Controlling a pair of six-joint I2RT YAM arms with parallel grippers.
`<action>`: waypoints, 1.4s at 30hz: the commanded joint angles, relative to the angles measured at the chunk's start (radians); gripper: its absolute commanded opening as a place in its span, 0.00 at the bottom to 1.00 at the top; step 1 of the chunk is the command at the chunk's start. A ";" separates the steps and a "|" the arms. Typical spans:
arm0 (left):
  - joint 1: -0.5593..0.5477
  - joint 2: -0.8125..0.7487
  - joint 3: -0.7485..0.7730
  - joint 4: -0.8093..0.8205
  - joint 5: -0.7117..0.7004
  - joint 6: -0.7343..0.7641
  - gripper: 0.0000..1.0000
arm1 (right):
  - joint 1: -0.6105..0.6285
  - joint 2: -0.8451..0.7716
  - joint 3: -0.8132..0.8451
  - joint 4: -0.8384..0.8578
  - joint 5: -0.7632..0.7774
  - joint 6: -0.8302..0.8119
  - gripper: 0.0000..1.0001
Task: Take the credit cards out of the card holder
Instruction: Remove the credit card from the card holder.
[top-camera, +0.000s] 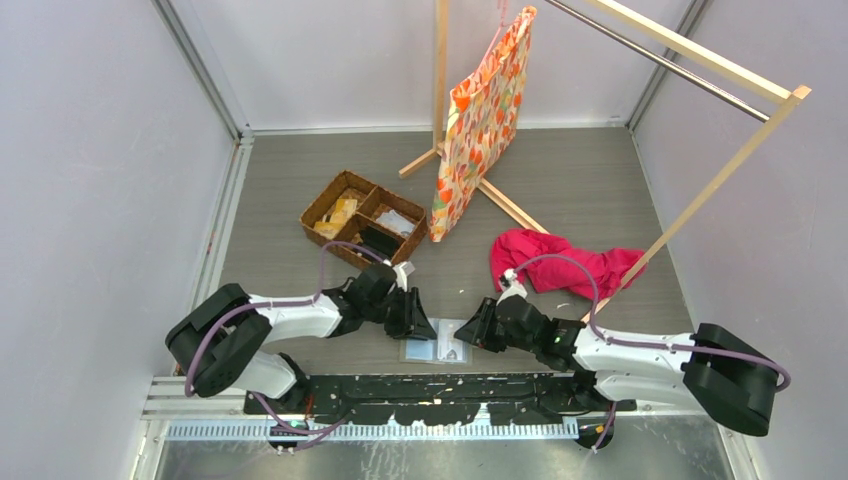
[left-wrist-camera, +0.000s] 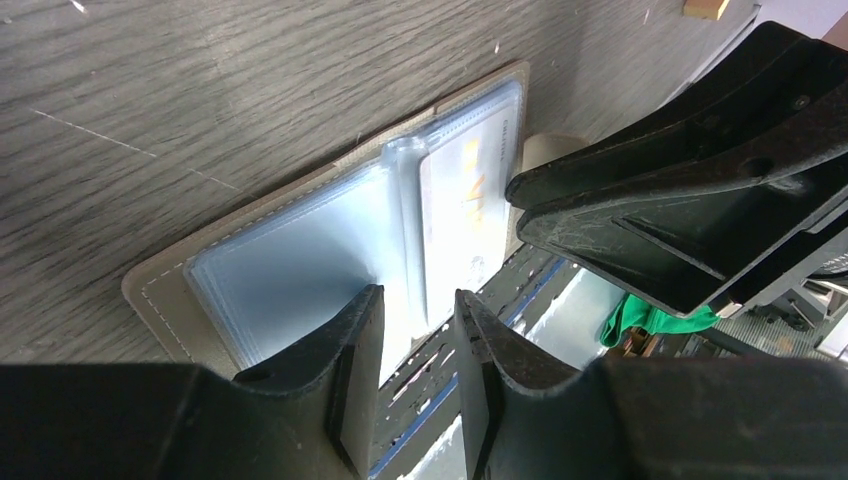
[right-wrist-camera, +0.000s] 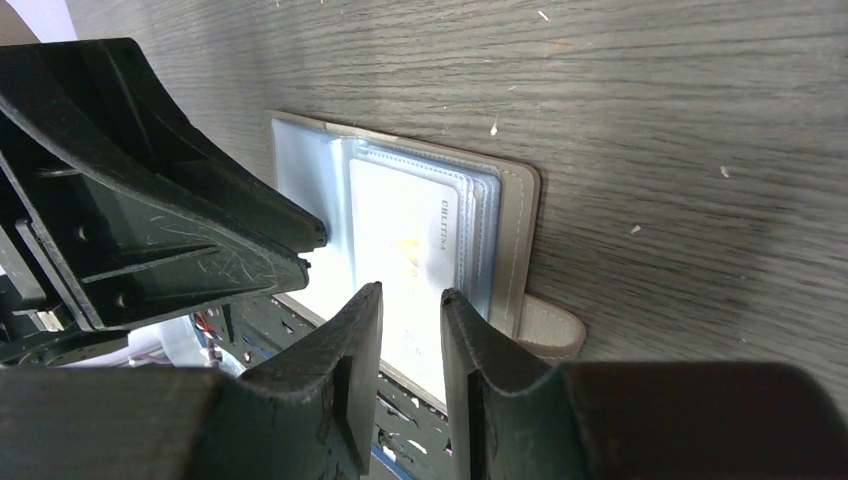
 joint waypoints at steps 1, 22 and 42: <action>-0.003 0.023 0.010 0.015 -0.003 0.028 0.33 | 0.005 0.028 -0.001 0.059 0.011 -0.003 0.33; -0.003 0.072 -0.010 0.103 -0.003 -0.015 0.17 | 0.012 0.143 -0.009 0.162 -0.013 0.009 0.32; 0.032 -0.028 -0.056 -0.002 -0.021 0.033 0.00 | 0.014 0.171 -0.053 0.161 0.012 0.029 0.32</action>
